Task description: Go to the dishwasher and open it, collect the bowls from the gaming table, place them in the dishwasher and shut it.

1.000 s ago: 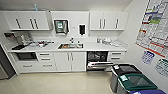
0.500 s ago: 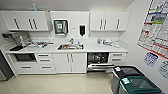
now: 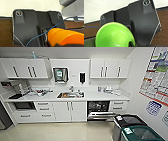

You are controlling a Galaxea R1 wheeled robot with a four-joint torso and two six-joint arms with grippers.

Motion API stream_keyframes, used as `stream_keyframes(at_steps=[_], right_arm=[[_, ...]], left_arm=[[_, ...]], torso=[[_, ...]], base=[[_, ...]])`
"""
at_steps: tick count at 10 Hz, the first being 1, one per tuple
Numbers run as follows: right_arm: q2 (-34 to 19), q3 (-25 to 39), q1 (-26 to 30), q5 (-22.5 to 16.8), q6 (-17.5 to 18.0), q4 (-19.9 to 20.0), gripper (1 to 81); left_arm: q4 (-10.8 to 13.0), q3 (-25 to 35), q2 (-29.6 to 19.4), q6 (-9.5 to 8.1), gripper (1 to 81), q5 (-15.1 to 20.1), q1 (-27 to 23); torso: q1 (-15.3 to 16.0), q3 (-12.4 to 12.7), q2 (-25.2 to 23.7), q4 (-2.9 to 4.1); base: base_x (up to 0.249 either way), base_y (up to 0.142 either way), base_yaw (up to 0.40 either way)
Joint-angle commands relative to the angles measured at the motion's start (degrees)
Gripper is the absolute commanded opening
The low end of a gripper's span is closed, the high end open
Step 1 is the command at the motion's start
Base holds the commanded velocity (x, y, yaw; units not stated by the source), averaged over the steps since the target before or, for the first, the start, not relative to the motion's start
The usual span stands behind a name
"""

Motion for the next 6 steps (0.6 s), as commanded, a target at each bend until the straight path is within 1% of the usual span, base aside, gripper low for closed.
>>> stream_keyframes(at_steps=[1, 6], right_arm=[[-0.47, 0.21, 2.71, -2.66, -0.02, -0.38, 1.0], [-0.47, 0.21, 2.62, -2.57, -0.02, -0.38, 1.0]], left_arm=[[0.26, 0.04, -0.61, -0.07, 1.0, 1.24, -1.73], [0.18, 0.04, -0.61, 0.01, 1.0, 1.24, -1.73]], torso=[[0.0, 0.0, 0.0, 0.0], [-0.09, 0.0, 0.0, 0.0]], base=[[0.101, 0.0, 0.0], [0.101, 0.0, 0.0]])
